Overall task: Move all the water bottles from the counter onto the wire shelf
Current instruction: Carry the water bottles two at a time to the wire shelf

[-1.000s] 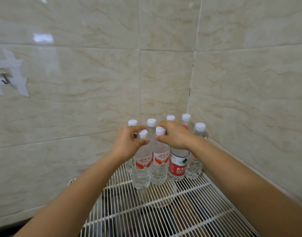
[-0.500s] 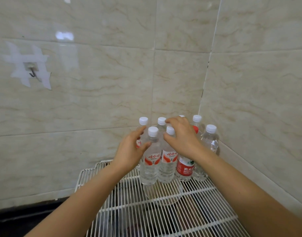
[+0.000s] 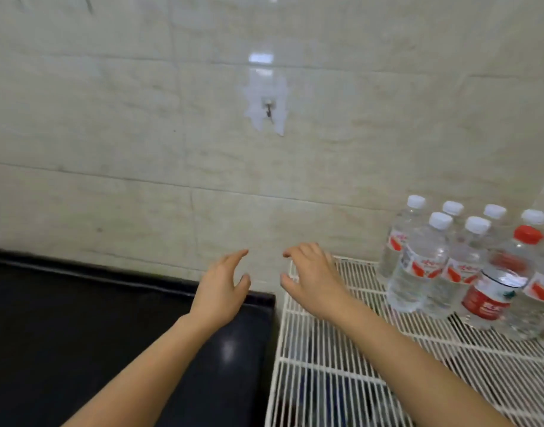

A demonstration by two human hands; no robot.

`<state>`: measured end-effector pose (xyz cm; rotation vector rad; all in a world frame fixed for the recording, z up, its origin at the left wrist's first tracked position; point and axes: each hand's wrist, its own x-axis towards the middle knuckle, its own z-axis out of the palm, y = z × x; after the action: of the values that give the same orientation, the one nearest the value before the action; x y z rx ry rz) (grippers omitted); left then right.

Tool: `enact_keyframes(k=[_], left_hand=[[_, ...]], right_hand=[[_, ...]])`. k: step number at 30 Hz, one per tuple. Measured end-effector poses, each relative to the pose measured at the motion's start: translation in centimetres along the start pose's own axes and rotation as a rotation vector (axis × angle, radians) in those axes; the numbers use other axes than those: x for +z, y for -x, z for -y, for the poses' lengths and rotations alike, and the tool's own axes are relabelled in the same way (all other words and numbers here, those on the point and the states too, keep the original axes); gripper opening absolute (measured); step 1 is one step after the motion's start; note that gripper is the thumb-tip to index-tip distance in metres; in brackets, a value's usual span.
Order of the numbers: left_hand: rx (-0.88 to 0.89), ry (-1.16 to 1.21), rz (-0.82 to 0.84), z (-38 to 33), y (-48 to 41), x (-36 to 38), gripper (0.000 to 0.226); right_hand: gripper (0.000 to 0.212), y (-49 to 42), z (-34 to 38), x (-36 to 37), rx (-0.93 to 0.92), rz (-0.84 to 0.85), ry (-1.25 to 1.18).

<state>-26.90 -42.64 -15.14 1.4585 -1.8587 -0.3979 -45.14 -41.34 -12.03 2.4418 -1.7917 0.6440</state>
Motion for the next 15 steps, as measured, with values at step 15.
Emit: enact_keyframes(k=[15], left_hand=[[-0.530, -0.275, -0.022, 28.1, 19.6, -25.1, 0.051]], right_hand=[[0.052, -1.8, 37.8, 18.8, -0.246, 0.378, -0.118]])
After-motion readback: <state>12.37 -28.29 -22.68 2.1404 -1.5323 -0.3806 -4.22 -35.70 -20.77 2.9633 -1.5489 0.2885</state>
